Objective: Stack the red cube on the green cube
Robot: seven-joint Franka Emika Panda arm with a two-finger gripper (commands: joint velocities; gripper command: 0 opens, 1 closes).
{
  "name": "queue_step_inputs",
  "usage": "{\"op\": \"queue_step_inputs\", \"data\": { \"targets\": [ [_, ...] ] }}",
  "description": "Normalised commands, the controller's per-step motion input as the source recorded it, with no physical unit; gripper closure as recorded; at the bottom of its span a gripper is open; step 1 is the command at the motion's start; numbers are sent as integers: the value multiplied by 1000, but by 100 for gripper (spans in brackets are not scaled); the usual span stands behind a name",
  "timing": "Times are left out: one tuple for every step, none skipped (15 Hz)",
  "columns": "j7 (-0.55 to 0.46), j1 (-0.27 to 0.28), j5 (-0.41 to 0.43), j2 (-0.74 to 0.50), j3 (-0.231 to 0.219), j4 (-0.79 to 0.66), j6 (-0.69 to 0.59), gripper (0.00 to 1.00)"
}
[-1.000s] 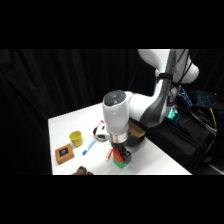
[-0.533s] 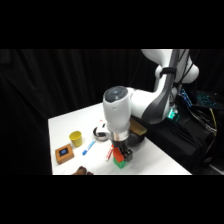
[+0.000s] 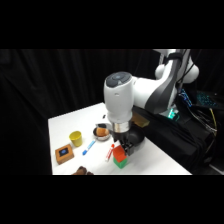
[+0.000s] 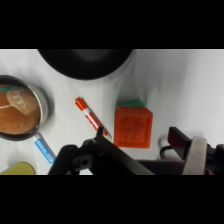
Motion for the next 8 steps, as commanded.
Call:
{"op": "queue_step_inputs", "data": {
  "targets": [
    [56,-6,-46,-380,25,-161,-192,0],
    [43,-24,-32,-366,33,-144,-186,0],
    [23,-42,-14,-350,41,-130,-179,0],
    [9,-61,2,-322,44,-104,-171,0],
    [-7,-72,12,-301,51,-94,-165,0],
    [-6,-77,14,-276,52,-85,-153,0],
    [-17,-81,26,-273,59,-89,-148,0],
    [-86,-94,62,-268,76,-92,-142,0]
  ]
}}
